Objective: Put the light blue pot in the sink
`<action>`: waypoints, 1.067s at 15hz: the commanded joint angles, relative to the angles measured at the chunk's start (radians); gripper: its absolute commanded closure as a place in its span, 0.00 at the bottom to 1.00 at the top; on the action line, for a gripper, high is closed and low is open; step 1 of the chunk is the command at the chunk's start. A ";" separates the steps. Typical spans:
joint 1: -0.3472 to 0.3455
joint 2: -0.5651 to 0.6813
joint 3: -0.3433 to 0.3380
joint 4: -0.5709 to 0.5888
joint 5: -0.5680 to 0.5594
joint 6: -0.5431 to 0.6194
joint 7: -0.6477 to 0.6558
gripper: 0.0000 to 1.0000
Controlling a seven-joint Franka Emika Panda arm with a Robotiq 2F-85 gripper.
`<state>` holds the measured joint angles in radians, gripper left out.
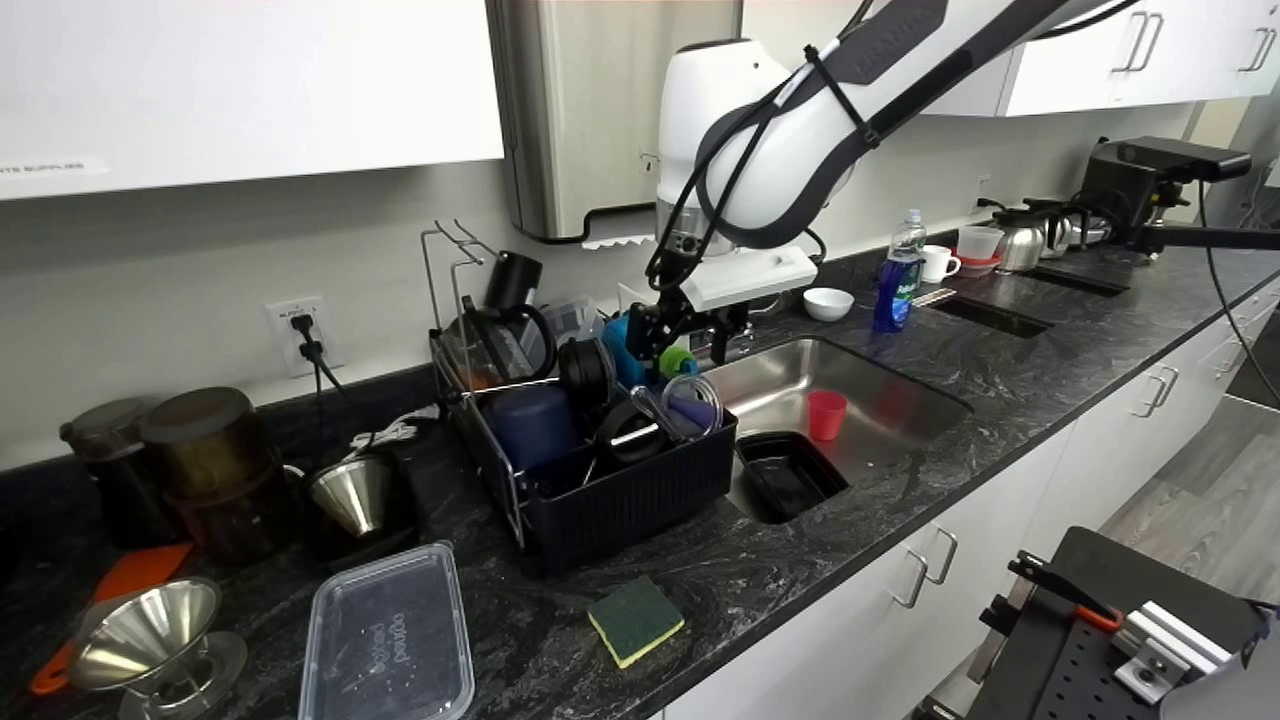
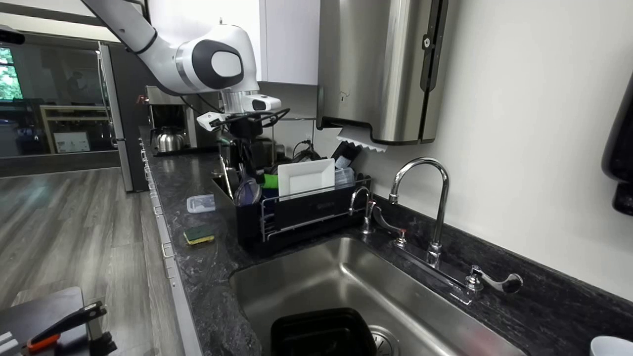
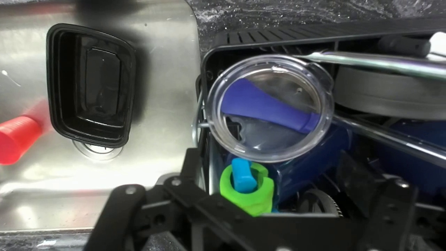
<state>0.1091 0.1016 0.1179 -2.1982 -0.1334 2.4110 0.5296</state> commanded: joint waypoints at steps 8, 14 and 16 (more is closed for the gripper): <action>0.023 0.063 -0.041 0.014 -0.097 0.120 0.002 0.00; 0.032 0.078 -0.059 0.008 -0.113 0.174 0.000 0.34; 0.036 0.075 -0.060 0.007 -0.113 0.173 -0.006 0.48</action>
<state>0.1226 0.1681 0.0800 -2.1974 -0.2291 2.5651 0.5295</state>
